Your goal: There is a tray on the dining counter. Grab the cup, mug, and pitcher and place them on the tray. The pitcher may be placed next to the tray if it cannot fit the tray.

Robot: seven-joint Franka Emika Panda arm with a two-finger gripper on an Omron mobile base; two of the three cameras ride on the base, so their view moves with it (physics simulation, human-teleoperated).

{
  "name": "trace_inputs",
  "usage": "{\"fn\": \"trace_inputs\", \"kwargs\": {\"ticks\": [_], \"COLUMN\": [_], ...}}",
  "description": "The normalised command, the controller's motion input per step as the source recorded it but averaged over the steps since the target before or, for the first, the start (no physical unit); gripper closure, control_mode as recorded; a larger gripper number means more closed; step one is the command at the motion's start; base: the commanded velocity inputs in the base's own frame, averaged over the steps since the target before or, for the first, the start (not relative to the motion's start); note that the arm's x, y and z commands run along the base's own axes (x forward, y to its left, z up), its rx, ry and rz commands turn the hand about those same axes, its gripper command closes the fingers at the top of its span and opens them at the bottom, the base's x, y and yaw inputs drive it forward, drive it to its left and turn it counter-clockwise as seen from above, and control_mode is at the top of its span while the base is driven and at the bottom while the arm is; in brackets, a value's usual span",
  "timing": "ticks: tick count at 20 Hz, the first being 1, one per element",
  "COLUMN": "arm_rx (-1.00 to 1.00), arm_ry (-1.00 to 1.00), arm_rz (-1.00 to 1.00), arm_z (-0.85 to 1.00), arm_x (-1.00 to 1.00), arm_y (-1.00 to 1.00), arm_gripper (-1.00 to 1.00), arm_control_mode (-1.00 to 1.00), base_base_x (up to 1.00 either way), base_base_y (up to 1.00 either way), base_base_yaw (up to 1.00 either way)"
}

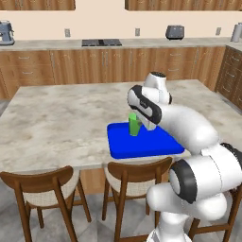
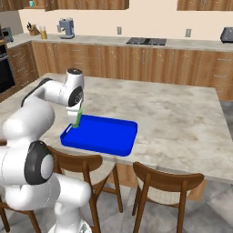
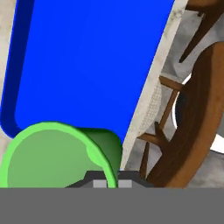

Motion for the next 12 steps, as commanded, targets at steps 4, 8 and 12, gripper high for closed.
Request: {"fn": "trace_inputs", "kwargs": {"ticks": [4,8,12], "arm_rx": [0.0,0.0,0.0], "arm_ry": [0.05,0.03,0.01], "arm_rz": [0.0,0.0,0.0], "arm_z": [-0.28,-0.25,-0.26], "arm_x": [0.69,0.61,0.62], "arm_y": [0.19,0.17,0.11], "arm_gripper": [1.0,1.0,1.0], "arm_control_mode": [-1.0,-1.0,-1.0], "base_base_x": [0.0,0.0,0.0], "base_base_y": [0.0,0.0,0.0], "base_base_yaw": [0.0,0.0,0.0]}}
